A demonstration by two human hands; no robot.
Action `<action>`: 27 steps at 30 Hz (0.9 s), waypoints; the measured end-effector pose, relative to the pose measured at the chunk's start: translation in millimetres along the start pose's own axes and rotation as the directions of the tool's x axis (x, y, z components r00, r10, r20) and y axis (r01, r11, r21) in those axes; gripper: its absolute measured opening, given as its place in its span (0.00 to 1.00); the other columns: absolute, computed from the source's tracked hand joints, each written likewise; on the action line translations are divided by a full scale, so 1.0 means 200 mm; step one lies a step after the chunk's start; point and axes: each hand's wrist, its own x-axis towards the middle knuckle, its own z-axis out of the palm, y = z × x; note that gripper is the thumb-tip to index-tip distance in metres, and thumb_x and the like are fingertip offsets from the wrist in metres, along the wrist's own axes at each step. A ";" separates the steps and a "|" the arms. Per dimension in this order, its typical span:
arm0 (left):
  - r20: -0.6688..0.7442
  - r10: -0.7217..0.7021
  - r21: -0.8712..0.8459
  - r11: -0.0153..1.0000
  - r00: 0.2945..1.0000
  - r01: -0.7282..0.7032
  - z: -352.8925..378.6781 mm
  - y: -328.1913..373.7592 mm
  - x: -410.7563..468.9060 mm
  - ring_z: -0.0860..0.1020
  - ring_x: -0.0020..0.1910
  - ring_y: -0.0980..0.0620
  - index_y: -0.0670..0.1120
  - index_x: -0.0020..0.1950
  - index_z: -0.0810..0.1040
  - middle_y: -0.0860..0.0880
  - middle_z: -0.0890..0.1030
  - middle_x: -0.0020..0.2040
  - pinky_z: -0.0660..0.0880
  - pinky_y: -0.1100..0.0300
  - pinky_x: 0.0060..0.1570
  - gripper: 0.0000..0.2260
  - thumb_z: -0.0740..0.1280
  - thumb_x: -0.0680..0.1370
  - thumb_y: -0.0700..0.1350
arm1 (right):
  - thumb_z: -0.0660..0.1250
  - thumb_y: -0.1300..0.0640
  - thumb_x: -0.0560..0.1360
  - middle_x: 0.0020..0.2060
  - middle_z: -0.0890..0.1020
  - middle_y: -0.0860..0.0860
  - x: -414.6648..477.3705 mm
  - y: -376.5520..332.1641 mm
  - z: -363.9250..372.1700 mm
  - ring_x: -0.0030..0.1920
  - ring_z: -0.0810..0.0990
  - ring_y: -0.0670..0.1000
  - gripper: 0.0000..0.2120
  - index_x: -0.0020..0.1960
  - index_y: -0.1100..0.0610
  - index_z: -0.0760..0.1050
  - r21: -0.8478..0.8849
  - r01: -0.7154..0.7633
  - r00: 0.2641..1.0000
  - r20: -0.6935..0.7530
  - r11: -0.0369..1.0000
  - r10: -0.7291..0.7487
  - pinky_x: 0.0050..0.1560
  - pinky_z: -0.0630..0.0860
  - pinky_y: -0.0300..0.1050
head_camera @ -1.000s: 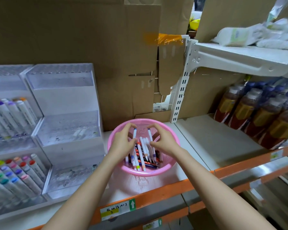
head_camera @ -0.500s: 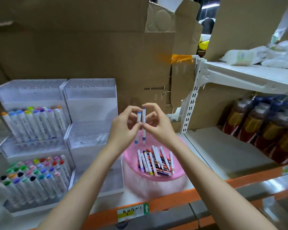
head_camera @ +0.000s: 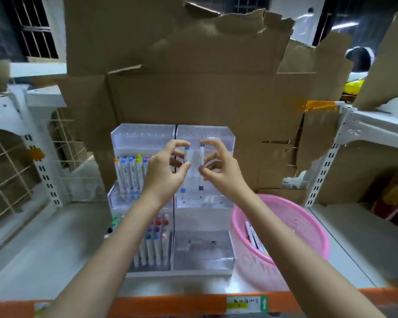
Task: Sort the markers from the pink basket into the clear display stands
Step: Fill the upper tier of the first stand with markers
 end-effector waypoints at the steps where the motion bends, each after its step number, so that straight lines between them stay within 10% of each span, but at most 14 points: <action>1: -0.006 -0.002 0.007 1.000 1.000 0.002 -0.06 -0.02 0.00 0.78 0.43 0.61 0.53 0.57 0.74 0.53 0.78 0.44 0.75 0.72 0.42 0.15 0.71 0.74 0.40 | 0.68 0.67 0.72 0.37 0.78 0.55 0.02 -0.02 0.05 0.37 0.81 0.54 0.23 0.62 0.48 0.71 0.009 0.004 1.000 0.007 1.000 -0.004 0.45 0.81 0.54; 27: -0.004 0.011 -0.101 0.995 1.000 -0.012 -0.61 -0.52 0.09 0.80 0.43 0.58 0.53 0.56 0.74 0.53 0.79 0.45 0.76 0.70 0.44 0.16 0.71 0.74 0.39 | 0.69 0.66 0.73 0.38 0.73 0.46 0.19 -0.18 0.80 0.36 0.78 0.49 0.23 0.65 0.52 0.67 -0.174 0.101 0.983 -0.137 0.980 -0.125 0.35 0.76 0.34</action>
